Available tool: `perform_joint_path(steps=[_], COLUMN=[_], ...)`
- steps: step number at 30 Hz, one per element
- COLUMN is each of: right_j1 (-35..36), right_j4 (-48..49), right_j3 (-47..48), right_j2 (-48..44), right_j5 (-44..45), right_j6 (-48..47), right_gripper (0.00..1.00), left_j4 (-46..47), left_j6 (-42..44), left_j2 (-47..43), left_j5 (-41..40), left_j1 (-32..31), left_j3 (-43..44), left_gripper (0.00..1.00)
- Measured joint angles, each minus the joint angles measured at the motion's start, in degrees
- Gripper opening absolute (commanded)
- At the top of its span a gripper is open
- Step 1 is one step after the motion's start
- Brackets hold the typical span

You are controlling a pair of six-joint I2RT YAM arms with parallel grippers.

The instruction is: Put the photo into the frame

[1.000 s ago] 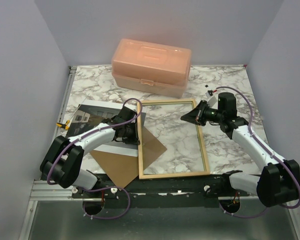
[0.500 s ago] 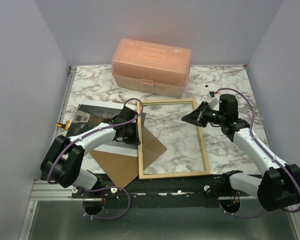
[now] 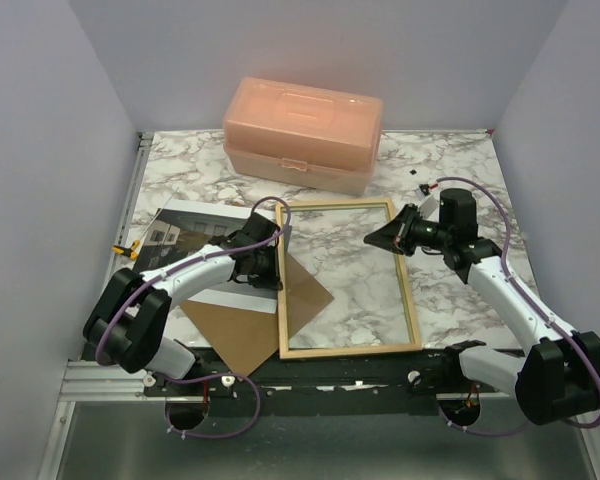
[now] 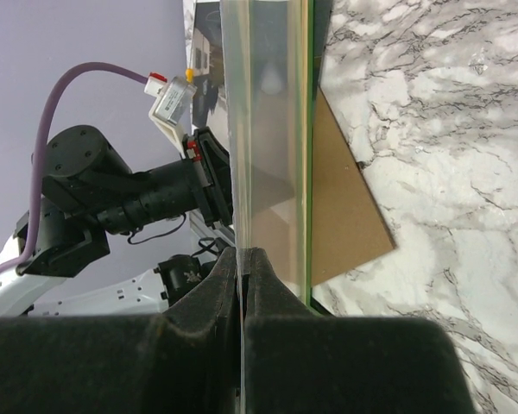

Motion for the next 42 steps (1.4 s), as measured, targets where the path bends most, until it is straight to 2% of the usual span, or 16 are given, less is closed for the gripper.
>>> perform_joint_path(steps=[31,42], right_j1=[-0.39,-0.74], right_j4=[-4.31,-7.98], right_j3=[3.15,4.52], right_j2=[4.9,5.75], right_j5=[-0.2,1.86], right_j6=[-3.3,-9.94], right_gripper=[0.0,0.0], left_j4=[-1.68,-2.34], left_j6=[0.02,0.02], left_j2=[1.64,2.08], left_j5=[-0.74,-1.38], left_j1=[-1.18,-1.57], left_j3=[1.88,2.45], left_gripper=[0.16,0.15])
